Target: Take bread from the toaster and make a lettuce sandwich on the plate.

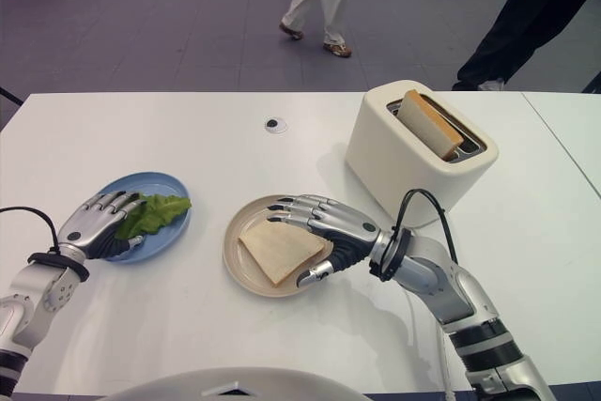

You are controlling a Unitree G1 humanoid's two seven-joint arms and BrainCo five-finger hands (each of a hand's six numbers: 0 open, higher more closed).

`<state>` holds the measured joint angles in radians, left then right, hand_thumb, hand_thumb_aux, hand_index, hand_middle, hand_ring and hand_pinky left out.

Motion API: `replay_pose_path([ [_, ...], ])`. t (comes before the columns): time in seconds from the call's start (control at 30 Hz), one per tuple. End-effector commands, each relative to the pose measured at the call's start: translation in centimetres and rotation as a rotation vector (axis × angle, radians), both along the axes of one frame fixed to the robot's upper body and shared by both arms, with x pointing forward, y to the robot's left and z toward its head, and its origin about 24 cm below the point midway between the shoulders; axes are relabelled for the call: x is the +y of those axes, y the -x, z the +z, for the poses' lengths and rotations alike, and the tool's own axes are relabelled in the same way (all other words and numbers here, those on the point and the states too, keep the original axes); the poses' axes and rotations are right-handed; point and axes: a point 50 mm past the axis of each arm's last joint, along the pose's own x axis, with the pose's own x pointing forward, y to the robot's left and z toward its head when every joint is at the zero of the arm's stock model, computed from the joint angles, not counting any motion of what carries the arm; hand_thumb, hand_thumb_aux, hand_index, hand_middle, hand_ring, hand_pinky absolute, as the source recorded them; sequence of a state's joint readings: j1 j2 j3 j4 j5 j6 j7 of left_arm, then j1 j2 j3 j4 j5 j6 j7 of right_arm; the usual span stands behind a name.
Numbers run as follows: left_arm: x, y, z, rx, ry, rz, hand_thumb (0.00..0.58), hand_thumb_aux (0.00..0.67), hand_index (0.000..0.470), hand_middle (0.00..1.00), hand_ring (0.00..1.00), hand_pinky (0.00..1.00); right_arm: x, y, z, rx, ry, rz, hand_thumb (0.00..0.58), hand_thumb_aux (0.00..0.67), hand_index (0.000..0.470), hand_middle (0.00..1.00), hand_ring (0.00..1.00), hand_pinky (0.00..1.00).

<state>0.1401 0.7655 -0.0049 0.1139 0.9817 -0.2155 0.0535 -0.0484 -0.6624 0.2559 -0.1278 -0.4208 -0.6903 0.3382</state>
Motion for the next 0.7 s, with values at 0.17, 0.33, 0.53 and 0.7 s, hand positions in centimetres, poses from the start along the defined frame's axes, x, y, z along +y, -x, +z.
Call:
replay_pose_path([
  [0.17,-0.5,0.4,-0.6,0.02,0.031,-0.043,0.58,0.67,0.47,0.0,0.0,0.0,-0.1,0.1,-0.1,0.007,0.003,-0.004,0.0,0.0,0.0,0.0,0.0,0.0],
  [0.33,-0.6,0.4,0.2,-0.03,0.052,-0.054,0.58,0.67,0.47,0.0,0.0,0.0,-0.1,0.0,-0.1,0.001,0.008,-0.007,0.0,0.0,0.0,0.0,0.0,0.0],
  [0.53,0.4,0.4,2.7,-0.151,0.03,-0.021,0.58,0.67,0.47,0.0,0.0,0.0,-0.1,-0.2,0.1,-0.015,-0.004,-0.013,0.0,0.0,0.0,0.0,0.0,0.0],
  [0.7,0.3,0.5,4.7,-0.236,0.082,-0.025,0.58,0.67,0.47,0.0,0.0,0.0,-0.1,-0.4,0.3,-0.033,-0.021,-0.028,0.0,0.0,0.0,0.0,0.0,0.0],
])
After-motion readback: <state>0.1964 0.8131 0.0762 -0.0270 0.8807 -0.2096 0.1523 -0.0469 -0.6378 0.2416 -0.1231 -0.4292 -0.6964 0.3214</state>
